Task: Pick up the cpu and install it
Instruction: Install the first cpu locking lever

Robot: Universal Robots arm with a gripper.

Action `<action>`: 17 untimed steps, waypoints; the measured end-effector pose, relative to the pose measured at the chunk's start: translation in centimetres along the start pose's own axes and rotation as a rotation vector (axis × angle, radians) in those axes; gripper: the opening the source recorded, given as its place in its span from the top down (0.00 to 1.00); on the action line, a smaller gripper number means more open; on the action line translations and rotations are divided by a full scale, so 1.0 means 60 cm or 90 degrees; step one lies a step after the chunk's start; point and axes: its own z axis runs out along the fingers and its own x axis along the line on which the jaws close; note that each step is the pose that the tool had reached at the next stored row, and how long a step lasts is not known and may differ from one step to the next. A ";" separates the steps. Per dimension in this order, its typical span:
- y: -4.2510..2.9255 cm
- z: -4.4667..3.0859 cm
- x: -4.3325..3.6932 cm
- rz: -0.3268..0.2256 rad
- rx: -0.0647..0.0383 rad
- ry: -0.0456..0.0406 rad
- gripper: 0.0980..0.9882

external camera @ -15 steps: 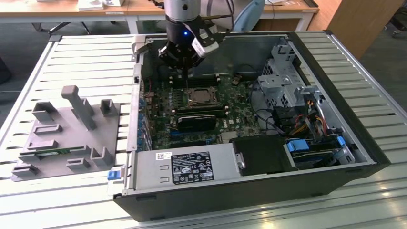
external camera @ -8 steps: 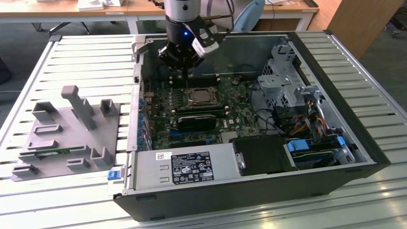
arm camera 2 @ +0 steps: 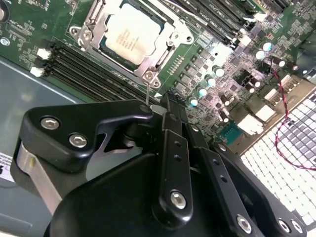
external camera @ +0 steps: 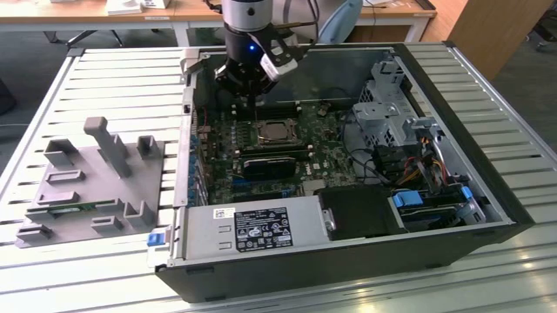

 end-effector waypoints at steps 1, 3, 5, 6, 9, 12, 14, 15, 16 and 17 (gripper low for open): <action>0.000 0.000 0.001 0.000 0.000 0.0000 0.99; 0.002 0.000 0.001 0.000 0.000 0.0001 0.99; 0.006 0.000 0.001 0.000 0.000 0.0000 0.99; 0.009 0.000 0.001 0.000 0.000 0.0000 0.99; 0.016 0.000 0.000 0.000 0.000 0.0001 0.99; 0.018 0.000 -0.007 0.000 0.000 0.0000 0.99; 0.018 0.000 -0.016 0.000 0.000 0.0001 0.99; 0.017 0.000 -0.021 0.000 0.000 0.0001 0.99; 0.017 0.000 -0.026 0.000 0.000 0.0001 0.99; 0.017 0.000 -0.031 0.000 0.000 0.0001 0.99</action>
